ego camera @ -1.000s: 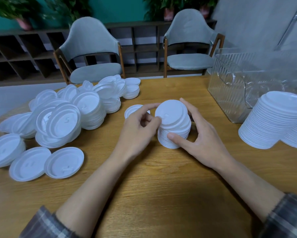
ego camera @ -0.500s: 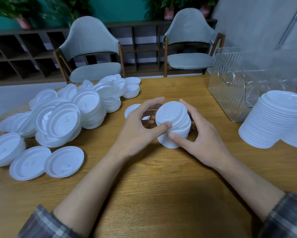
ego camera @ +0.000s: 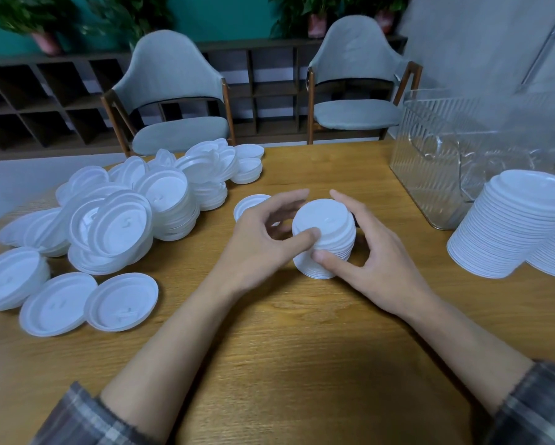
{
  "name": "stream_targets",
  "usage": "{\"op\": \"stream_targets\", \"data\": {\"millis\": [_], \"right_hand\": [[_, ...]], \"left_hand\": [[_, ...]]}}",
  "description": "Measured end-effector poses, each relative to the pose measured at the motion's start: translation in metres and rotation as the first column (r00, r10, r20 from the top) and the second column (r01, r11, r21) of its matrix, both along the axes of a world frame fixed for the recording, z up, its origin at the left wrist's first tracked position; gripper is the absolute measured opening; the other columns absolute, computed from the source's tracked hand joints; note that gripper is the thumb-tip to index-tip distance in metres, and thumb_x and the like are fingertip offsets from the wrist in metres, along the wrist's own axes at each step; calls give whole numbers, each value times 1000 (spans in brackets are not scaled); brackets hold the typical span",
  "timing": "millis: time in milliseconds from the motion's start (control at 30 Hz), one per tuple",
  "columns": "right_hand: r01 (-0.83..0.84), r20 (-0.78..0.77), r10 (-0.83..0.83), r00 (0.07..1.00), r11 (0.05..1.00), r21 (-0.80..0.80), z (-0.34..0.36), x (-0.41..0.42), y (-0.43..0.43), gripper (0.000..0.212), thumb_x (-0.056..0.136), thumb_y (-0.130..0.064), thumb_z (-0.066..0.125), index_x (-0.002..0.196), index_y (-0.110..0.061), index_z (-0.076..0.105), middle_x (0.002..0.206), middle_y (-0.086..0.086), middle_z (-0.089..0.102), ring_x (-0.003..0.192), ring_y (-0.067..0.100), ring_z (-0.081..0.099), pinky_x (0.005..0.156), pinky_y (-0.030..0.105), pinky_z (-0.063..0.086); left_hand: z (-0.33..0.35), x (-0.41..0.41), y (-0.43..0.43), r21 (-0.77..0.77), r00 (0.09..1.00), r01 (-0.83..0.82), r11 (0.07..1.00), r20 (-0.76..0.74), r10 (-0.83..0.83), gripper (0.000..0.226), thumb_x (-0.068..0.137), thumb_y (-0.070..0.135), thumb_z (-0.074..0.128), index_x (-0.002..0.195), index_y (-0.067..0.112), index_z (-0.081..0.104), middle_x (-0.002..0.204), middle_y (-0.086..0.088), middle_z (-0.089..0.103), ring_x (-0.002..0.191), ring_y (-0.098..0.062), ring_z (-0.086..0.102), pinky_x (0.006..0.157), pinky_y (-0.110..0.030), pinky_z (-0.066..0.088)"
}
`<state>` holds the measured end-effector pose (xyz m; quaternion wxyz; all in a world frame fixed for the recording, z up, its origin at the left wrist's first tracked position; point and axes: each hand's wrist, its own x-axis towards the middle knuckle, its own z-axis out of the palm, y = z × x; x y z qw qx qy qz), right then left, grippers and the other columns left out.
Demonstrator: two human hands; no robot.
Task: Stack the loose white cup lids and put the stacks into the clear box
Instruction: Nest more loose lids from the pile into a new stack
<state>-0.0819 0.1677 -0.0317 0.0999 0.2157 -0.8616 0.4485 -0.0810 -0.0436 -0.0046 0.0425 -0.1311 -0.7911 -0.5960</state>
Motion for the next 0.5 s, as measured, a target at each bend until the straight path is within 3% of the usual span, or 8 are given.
{"op": "stream_targets", "data": {"millis": [167, 267, 400, 500], "right_hand": [[-2, 33, 3, 999, 1000, -5, 3, 2, 0, 94, 78, -66, 72, 159, -47, 28, 154, -22, 45, 141, -3, 41, 112, 23, 34], [-14, 17, 14, 1000, 1000, -5, 2, 2, -1, 90, 82, -57, 76, 159, -43, 31, 151, -24, 46, 139, -7, 41, 110, 12, 32], [-11, -11, 11, 1000, 1000, -6, -1, 0, -1, 87, 84, -32, 82, 158, -40, 36, 148, -23, 49, 136, -10, 42, 105, 5, 30], [-11, -5, 11, 1000, 1000, 3, -2, -2, 0, 88, 83, -32, 83, 158, -42, 37, 147, -25, 49, 134, -13, 42, 104, 3, 30]], "left_hand": [[-3, 5, 9, -75, 974, -175, 982, -159, 161, 51, 74, 37, 94, 121, 28, 74, 110, 12, 69, 108, -4, 67, 91, -20, 55], [-6, 10, 19, -58, 950, -255, 965, -203, 239, 46, 70, 43, 95, 107, 28, 72, 106, 12, 69, 105, -6, 66, 85, -25, 57], [-11, 11, 27, -86, 929, -315, 945, -232, 289, 52, 68, 53, 94, 104, 29, 66, 108, 12, 68, 106, -7, 65, 83, -36, 57], [-12, 11, 28, -85, 925, -327, 941, -232, 300, 55, 68, 55, 94, 104, 28, 64, 108, 13, 67, 105, -4, 63, 84, -37, 57]]}}
